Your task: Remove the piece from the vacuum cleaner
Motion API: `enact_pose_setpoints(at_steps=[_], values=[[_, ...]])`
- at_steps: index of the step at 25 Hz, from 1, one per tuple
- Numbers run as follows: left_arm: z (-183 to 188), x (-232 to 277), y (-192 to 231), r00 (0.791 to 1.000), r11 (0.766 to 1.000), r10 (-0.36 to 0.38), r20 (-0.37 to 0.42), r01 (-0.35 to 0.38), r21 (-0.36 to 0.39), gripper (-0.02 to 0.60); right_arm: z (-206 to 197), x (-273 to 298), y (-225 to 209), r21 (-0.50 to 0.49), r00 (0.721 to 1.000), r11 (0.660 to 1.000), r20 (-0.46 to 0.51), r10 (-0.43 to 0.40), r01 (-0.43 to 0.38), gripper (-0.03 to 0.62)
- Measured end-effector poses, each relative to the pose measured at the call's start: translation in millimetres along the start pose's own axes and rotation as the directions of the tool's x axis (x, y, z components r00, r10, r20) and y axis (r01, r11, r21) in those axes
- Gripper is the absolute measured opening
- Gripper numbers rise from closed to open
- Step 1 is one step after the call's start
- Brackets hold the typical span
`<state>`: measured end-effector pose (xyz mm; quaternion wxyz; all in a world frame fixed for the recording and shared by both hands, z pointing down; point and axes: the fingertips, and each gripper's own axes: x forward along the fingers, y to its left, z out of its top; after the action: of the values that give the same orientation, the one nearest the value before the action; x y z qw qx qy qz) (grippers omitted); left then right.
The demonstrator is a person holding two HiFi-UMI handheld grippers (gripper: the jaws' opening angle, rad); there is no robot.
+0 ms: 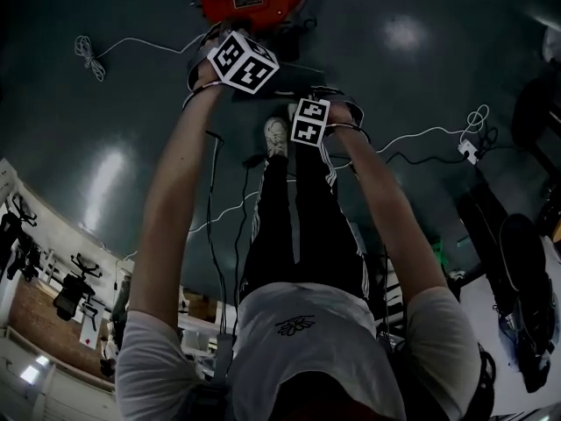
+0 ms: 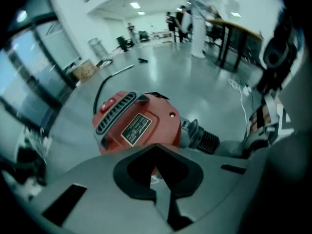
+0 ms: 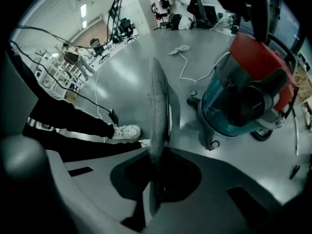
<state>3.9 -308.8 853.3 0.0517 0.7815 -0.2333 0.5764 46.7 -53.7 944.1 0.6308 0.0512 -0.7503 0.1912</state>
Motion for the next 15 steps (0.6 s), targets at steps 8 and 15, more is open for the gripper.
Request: enact_pose_setpoints(at_steps=[8, 15], values=[[-51, -80, -48, 0.993, 0.811, -0.092, 0.07, 0.115, -0.574, -0.001, 4, -75, -13, 0.066, 0.992, 0.989, -0.015, -0.129, 0.13, 0.023], [-43, -217, -49, 0.978, 0.738, 0.015, 0.206, 0.128, -0.662, -0.001, 16, -190, 19, 0.266, 0.968, 0.934, 0.009, -0.249, 0.238, 0.023]])
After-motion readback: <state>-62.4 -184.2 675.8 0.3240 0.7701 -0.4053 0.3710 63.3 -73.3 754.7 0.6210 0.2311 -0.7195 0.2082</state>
